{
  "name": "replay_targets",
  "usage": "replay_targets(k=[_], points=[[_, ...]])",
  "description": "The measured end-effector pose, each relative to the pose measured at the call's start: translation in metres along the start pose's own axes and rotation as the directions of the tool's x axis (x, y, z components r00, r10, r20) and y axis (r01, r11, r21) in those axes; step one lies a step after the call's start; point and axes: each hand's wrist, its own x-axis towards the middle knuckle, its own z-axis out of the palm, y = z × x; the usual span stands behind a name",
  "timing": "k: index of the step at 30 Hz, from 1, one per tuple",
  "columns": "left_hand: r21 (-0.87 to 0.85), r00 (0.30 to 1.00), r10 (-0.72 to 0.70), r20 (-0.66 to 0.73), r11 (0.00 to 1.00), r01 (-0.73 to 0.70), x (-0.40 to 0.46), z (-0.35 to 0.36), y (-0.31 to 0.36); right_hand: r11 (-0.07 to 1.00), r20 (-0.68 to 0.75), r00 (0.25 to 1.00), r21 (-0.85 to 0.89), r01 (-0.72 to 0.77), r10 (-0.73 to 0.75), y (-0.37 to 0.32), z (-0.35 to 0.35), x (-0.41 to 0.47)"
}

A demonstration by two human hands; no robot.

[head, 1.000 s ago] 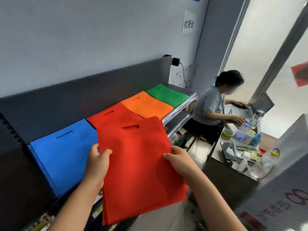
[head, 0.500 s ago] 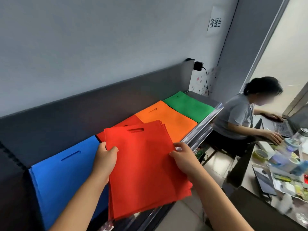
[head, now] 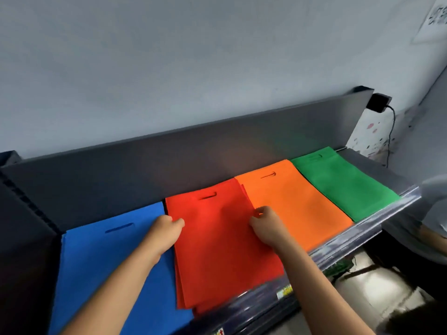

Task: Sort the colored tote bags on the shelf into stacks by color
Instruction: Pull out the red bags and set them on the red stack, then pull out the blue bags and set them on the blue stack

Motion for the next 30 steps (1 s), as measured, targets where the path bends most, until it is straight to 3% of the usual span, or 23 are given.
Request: replay_targets(k=[9, 13, 16, 22, 30], points=[[0.105, 0.971, -0.116, -0.208, 0.985, 0.14, 0.013, 0.035, 0.008, 0.951, 0.088, 0.984, -0.257, 0.172, -0.154, 0.018, 0.006, 0.072], [0.113, 0.939, -0.101, -0.327, 0.983, 0.146, 0.004, 0.038, 0.015, 0.935, 0.03, 0.962, -0.227, 0.272, -0.273, 0.006, -0.006, 0.071], [0.092, 0.895, -0.091, -0.438, 0.985, 0.145, -0.012, 0.029, 0.012, 0.895, 0.095, 0.898, -0.093, 0.437, -0.429, -0.016, 0.0, 0.072], [-0.041, 0.776, -0.193, -0.6, 0.977, 0.211, -0.083, -0.005, -0.03, 0.831, 0.319, 0.775, 0.087, 0.55, -0.546, -0.056, 0.054, 0.03], [-0.23, 0.487, -0.328, -0.81, 0.94, 0.252, -0.224, -0.074, -0.115, 0.748, 0.63, 0.474, 0.276, 0.604, -0.616, -0.092, 0.15, -0.103]])
